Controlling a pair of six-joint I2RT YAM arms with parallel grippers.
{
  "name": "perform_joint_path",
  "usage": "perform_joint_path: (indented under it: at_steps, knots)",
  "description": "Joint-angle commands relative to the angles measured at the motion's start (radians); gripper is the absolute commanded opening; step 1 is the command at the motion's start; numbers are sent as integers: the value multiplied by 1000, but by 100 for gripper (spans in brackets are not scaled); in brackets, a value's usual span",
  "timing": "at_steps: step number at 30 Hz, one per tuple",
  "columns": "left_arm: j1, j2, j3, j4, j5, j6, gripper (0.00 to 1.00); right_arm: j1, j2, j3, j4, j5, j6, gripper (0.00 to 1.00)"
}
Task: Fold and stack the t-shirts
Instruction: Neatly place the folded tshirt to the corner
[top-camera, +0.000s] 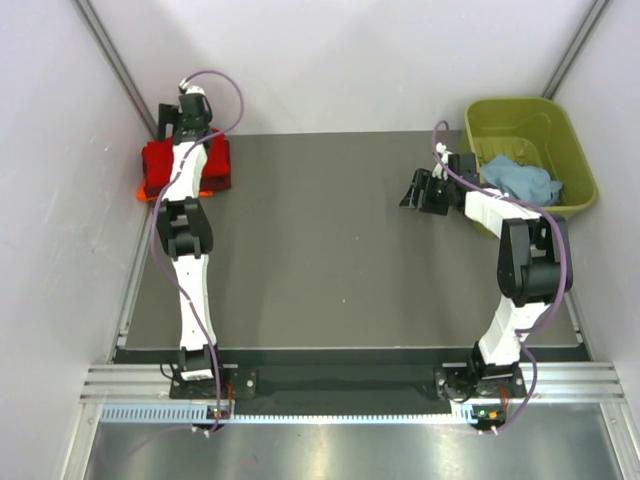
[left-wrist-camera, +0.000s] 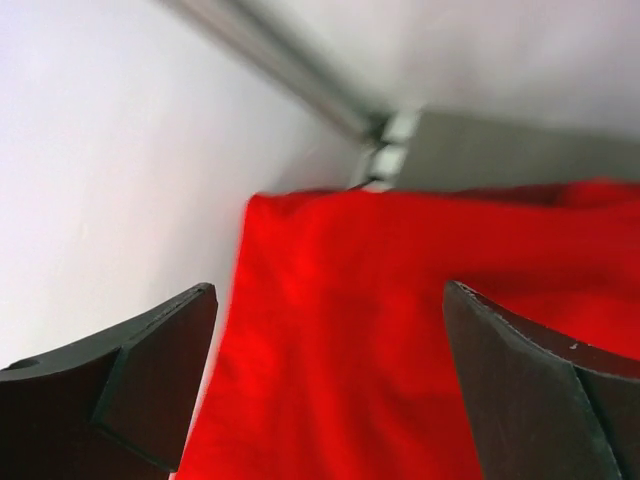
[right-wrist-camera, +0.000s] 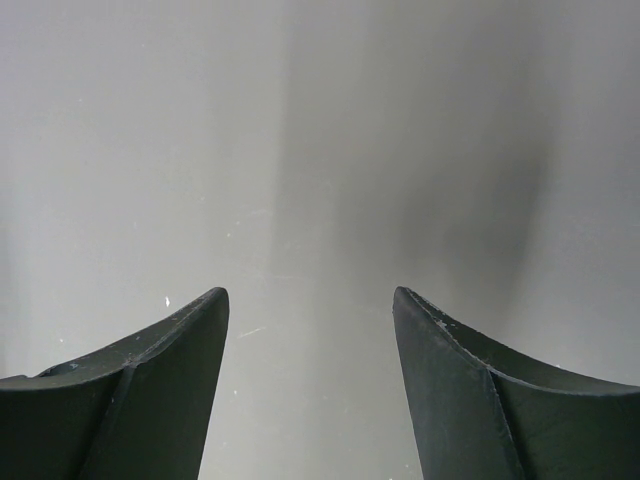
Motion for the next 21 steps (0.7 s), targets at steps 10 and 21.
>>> perform_joint_path:
  at_steps: [10, 21]
  knots:
    - [-208, -461, -443, 25, 337, -243, 99, 7, -62, 12, 37, 4, -20, 67]
    - [-187, -366, -474, -149, 418, -263, 68, 5, -71, -20, 45, 0, -25, 67]
